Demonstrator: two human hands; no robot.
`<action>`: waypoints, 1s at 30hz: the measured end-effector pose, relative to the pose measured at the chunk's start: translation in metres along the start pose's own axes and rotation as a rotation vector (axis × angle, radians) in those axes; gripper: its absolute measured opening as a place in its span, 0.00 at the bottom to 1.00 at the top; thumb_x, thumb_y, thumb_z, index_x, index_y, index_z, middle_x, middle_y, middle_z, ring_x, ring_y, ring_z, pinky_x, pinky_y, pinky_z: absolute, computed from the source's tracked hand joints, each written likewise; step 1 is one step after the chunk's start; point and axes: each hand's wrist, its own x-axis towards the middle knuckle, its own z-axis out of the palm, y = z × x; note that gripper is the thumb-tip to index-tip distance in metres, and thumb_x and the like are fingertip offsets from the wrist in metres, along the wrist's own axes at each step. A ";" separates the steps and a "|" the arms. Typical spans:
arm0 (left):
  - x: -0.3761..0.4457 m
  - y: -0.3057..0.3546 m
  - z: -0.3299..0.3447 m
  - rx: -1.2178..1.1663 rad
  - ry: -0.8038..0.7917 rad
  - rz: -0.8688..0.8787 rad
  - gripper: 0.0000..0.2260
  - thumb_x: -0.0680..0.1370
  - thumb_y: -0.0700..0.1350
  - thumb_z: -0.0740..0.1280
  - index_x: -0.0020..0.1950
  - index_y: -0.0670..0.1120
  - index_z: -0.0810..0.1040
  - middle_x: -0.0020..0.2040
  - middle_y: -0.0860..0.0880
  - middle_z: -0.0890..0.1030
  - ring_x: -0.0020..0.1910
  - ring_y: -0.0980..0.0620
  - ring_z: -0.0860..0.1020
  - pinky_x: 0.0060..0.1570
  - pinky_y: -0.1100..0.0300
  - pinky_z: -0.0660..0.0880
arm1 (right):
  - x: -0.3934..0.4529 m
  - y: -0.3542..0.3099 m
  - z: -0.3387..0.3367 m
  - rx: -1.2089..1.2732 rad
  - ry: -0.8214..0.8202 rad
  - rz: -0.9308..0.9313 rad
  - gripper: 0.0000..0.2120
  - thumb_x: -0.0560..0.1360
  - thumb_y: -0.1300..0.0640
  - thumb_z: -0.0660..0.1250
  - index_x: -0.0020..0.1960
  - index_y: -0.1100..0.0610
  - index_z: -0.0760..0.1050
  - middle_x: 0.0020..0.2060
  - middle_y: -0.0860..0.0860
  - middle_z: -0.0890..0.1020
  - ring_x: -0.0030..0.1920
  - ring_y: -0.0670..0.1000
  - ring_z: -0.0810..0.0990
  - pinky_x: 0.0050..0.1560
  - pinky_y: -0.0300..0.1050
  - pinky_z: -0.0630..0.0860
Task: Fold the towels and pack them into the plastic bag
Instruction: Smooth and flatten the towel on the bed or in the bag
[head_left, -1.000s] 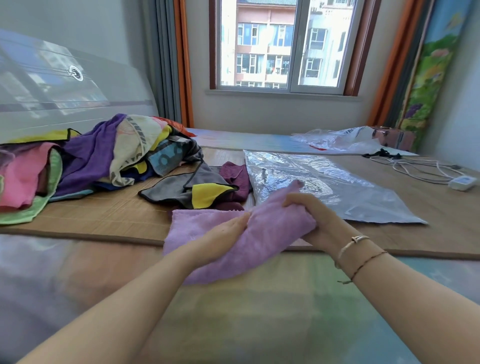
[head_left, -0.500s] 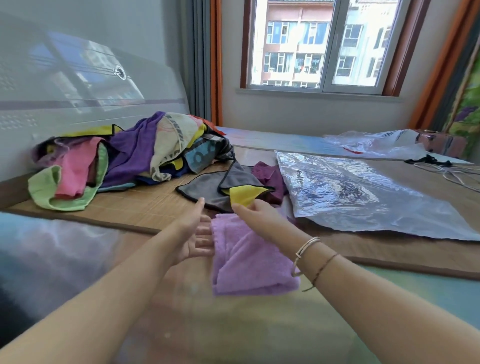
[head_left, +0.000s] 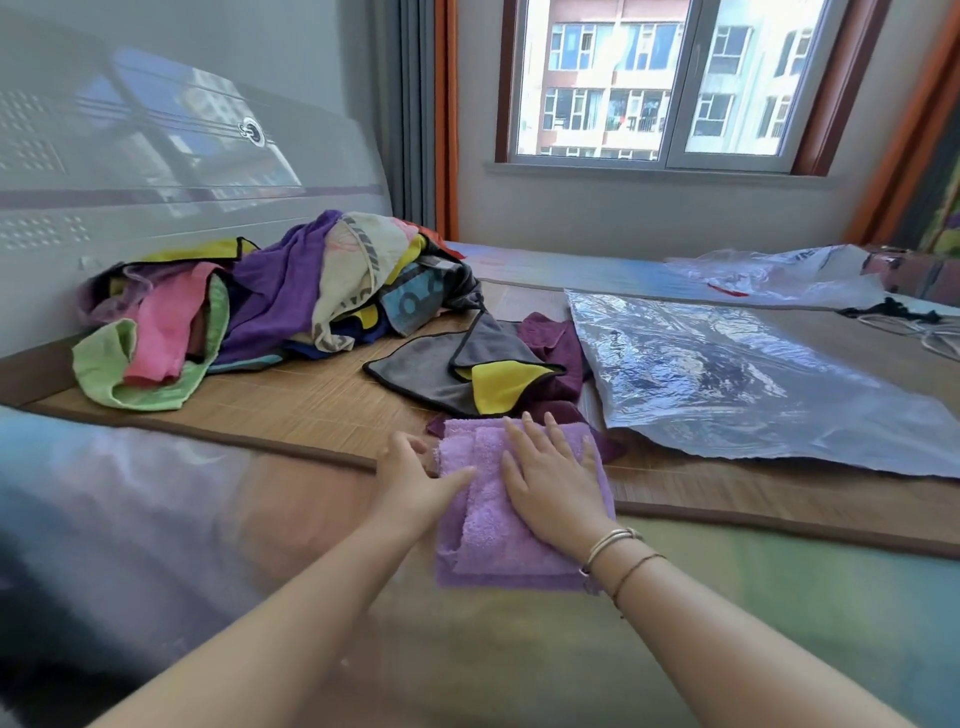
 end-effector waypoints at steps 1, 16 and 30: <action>-0.001 -0.001 0.000 0.002 -0.044 -0.060 0.29 0.67 0.54 0.78 0.58 0.45 0.65 0.59 0.45 0.73 0.56 0.48 0.74 0.55 0.56 0.73 | -0.002 0.004 -0.004 0.127 0.075 -0.008 0.23 0.82 0.49 0.51 0.77 0.50 0.56 0.78 0.49 0.55 0.78 0.49 0.48 0.76 0.56 0.44; -0.046 0.074 0.022 -0.633 -0.285 0.036 0.17 0.76 0.38 0.70 0.62 0.49 0.71 0.54 0.48 0.81 0.51 0.51 0.81 0.43 0.58 0.79 | -0.038 0.052 -0.086 1.667 0.096 0.627 0.18 0.70 0.66 0.71 0.59 0.65 0.73 0.45 0.57 0.81 0.47 0.56 0.81 0.49 0.50 0.79; -0.053 0.163 0.185 0.074 -0.167 0.618 0.22 0.73 0.43 0.71 0.64 0.44 0.69 0.60 0.45 0.70 0.59 0.47 0.72 0.57 0.58 0.68 | -0.089 0.229 -0.208 0.320 0.058 0.341 0.12 0.69 0.62 0.68 0.50 0.50 0.74 0.39 0.48 0.78 0.42 0.48 0.77 0.39 0.28 0.70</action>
